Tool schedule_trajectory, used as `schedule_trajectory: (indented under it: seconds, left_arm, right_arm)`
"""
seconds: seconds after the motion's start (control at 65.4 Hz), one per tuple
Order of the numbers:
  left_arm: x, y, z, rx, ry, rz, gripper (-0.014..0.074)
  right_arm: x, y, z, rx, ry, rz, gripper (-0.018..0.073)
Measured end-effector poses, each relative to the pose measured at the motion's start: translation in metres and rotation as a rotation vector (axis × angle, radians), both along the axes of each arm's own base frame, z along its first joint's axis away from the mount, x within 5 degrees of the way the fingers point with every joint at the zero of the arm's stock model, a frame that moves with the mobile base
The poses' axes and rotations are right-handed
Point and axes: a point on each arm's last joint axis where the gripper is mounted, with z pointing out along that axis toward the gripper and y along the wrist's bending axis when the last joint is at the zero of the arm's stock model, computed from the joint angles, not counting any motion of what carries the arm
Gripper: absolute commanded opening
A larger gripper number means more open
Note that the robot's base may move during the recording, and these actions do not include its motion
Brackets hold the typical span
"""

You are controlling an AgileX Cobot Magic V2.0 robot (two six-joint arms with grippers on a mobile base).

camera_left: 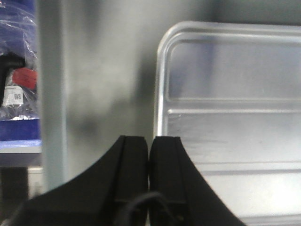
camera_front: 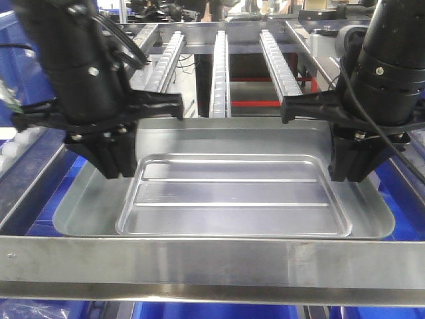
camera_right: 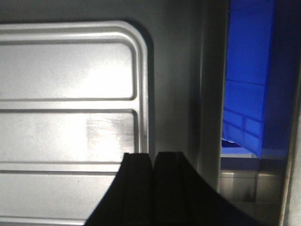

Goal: Grab silver tray and place in blue box
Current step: 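Lower both grippers down to the tray's side rims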

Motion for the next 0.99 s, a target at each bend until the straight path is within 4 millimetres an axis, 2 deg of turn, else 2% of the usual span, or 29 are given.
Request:
schedule_trajectory:
  seconds: [0.214, 0.993]
  left_arm:
    - [-0.003, -0.011, -0.003, -0.004, 0.005, -0.026, -0.0006]
    - [-0.004, -0.01, -0.006, 0.01, 0.021, -0.025, -0.0006]
  right_arm:
    - [0.0, 0.0, 0.0, 0.0, -0.001, 0.0, 0.0079]
    - [0.001, 0.0, 0.001, 0.001, -0.003, 0.001, 0.0079]
